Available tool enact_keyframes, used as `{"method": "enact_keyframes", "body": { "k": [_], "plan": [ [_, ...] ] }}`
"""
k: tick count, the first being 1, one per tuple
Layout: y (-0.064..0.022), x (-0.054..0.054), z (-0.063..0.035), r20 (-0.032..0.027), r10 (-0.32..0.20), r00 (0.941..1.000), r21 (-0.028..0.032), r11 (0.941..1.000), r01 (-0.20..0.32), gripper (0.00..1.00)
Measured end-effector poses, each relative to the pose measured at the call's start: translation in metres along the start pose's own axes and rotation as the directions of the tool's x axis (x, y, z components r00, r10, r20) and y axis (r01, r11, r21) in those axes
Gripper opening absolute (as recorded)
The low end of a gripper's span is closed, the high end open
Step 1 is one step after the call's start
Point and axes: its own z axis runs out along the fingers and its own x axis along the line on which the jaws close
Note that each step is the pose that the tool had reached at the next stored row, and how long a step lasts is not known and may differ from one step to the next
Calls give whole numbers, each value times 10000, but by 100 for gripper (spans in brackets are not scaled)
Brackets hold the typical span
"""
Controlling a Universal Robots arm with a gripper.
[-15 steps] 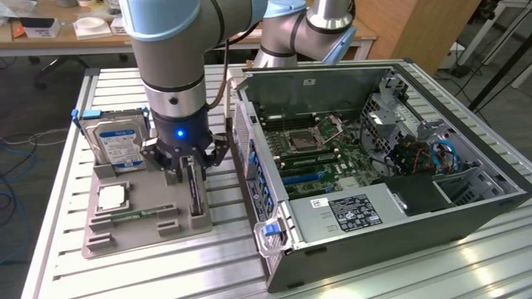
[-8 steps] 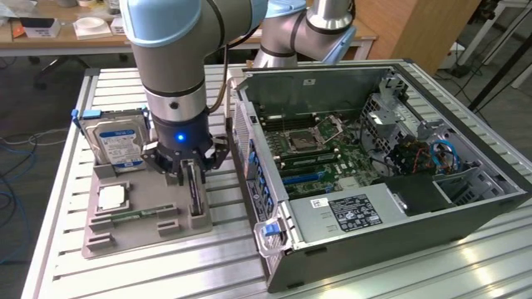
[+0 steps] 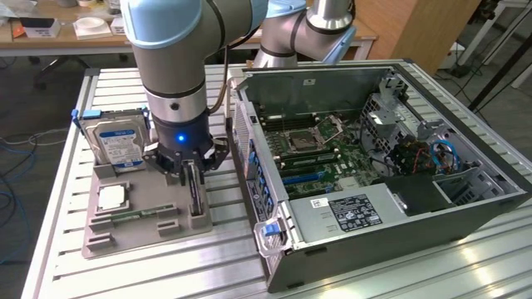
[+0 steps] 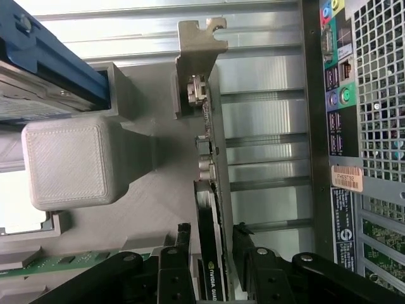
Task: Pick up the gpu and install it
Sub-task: 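Pick up the gpu and move the gpu toward the slot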
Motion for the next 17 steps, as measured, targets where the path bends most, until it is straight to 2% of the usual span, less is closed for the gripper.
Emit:
{"method": "enact_keyframes", "body": {
  "k": [9, 11, 12, 17],
  "plan": [
    [-1, 0, 23, 2, 0, 10000, -2, 10000, 0, 40],
    [-1, 0, 24, 2, 0, 10000, -2, 10000, 0, 38],
    [-1, 0, 23, 2, 0, 10000, -2, 10000, 0, 32],
    [0, 0, 24, 1, 0, 10000, -20, 10000, 0, 30]
  ]
}}
